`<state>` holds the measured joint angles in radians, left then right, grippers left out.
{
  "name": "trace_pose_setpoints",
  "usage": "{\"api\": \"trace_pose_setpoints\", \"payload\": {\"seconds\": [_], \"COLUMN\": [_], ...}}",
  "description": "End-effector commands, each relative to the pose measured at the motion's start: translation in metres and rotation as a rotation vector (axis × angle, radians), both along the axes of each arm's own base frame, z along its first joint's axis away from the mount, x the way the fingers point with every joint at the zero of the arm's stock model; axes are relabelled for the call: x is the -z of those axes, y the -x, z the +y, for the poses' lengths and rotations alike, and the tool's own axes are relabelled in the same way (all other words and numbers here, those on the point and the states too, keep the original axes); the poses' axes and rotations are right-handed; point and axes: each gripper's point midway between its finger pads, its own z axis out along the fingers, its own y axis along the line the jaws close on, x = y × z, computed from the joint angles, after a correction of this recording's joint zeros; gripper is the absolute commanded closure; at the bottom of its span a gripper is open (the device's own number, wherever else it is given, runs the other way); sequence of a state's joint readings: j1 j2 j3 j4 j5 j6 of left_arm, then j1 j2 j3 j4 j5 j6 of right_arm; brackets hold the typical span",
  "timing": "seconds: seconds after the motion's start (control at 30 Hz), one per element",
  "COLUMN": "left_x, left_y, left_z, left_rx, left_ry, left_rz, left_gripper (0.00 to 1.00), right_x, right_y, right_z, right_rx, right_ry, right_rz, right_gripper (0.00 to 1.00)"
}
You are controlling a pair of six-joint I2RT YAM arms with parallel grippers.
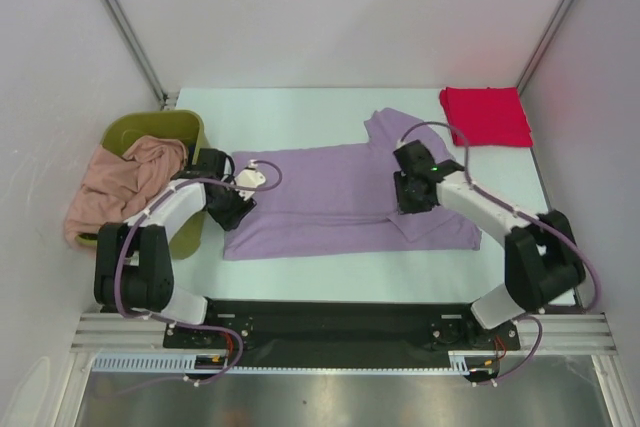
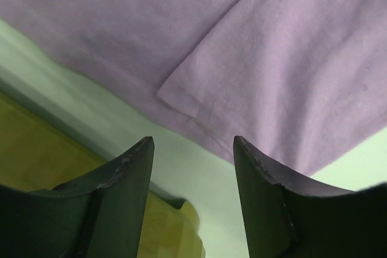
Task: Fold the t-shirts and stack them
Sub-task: Fold the tshirt
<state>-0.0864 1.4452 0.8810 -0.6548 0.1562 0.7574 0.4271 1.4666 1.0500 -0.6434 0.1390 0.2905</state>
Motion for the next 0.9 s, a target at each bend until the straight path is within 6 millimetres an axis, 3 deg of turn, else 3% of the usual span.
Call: {"api": "trace_pose_setpoints", "payload": {"seconds": [0.0,0.2,0.37,0.6,0.7,0.77,0.87], "left_x": [-0.007,0.020,0.026,0.022,0.021,0.019,0.013], "left_y": [-0.028,-0.036,-0.041,-0.038,-0.036,-0.034,-0.034], "left_z": [-0.004,-0.005,-0.005,-0.010,-0.009,-0.009,-0.009], "left_rx": [-0.050,-0.071,-0.088,-0.092,-0.094,-0.098,-0.095], "left_ry": [0.035,0.036,0.035,0.066,0.064,0.066,0.067], "left_rz": [-0.079,-0.023,-0.029,-0.030,-0.036,-0.031,-0.045], "left_gripper": [0.39,0.45,0.52,0.88,0.92,0.90,0.66], "right_x": [0.021,0.039,0.049,0.061,0.061,0.063,0.064], "right_y": [0.009,0.000,-0.003,-0.012,-0.014,-0.016,-0.020], "right_z": [0.000,0.024,0.036,0.050,0.053,0.051,0.046], "right_rx": [-0.105,-0.193,-0.234,-0.263,-0.278,-0.270,-0.252], "right_ry": [0.169,0.162,0.171,0.180,0.195,0.216,0.248], "right_rz": [0.073,0.123,0.135,0.158,0.149,0.147,0.144], "right_gripper": [0.63,0.60,0.58,0.58,0.58,0.62,0.79]}}
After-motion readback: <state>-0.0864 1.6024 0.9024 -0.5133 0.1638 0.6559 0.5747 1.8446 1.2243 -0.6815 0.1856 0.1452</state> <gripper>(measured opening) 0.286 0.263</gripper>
